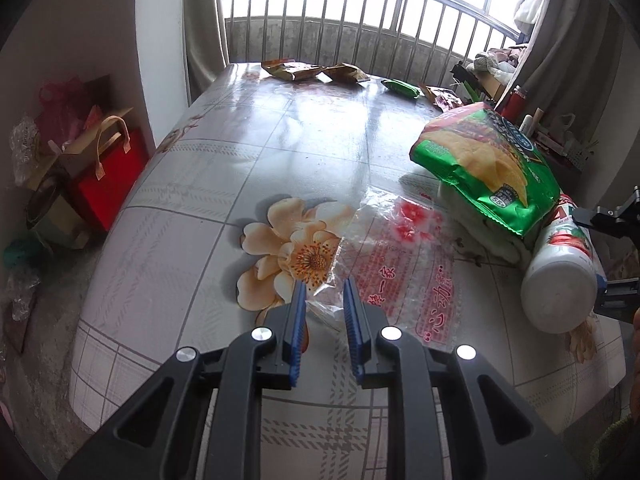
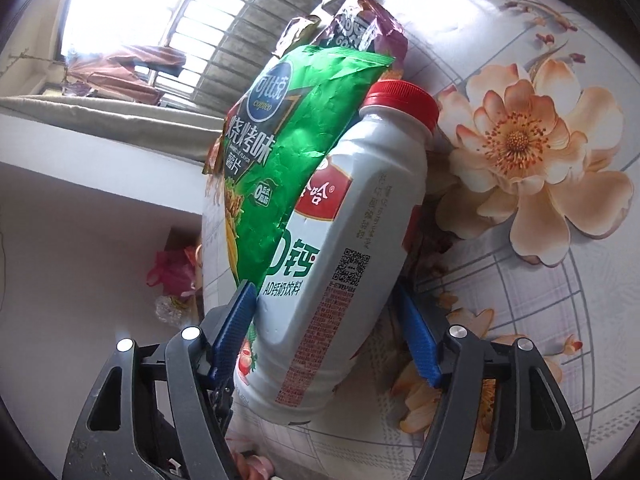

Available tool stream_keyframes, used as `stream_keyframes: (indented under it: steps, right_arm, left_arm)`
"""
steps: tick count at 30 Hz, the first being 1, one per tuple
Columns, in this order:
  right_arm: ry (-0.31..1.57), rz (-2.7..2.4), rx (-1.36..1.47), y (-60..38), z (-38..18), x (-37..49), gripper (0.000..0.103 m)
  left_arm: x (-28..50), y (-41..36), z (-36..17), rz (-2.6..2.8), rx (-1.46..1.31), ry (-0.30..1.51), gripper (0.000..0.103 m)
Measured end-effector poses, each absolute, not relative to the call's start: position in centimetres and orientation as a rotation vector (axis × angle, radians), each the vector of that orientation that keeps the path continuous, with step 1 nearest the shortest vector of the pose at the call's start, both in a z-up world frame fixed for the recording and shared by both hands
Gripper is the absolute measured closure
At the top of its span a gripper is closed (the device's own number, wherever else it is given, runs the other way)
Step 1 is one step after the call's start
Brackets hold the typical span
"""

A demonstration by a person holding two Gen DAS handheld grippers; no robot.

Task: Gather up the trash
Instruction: 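Grasp the clear red-printed plastic bag with the left tool while the right tool approaches the white AD bottle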

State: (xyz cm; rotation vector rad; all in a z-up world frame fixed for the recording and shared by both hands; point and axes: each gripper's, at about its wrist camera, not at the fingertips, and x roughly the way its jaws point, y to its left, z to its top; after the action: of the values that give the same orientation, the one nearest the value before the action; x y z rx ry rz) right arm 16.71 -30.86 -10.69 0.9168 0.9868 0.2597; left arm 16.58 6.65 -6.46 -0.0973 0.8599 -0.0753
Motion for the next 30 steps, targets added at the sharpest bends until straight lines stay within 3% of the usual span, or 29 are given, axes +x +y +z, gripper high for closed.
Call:
stream_keyframes:
  steps: [13,30]
  right_arm:
    - [0.959,0.173,0.821,-37.0,-9.4,10.8,0.041]
    - [0.947,0.220,0.649,-37.8,-8.3,15.1,0.041]
  left_arm:
    - [14.8,5.6,-6.4,-0.117,-0.088,0.872,0.083]
    - [15.0,6.1,-6.5,-0.118,-0.113,0.878,0.083]
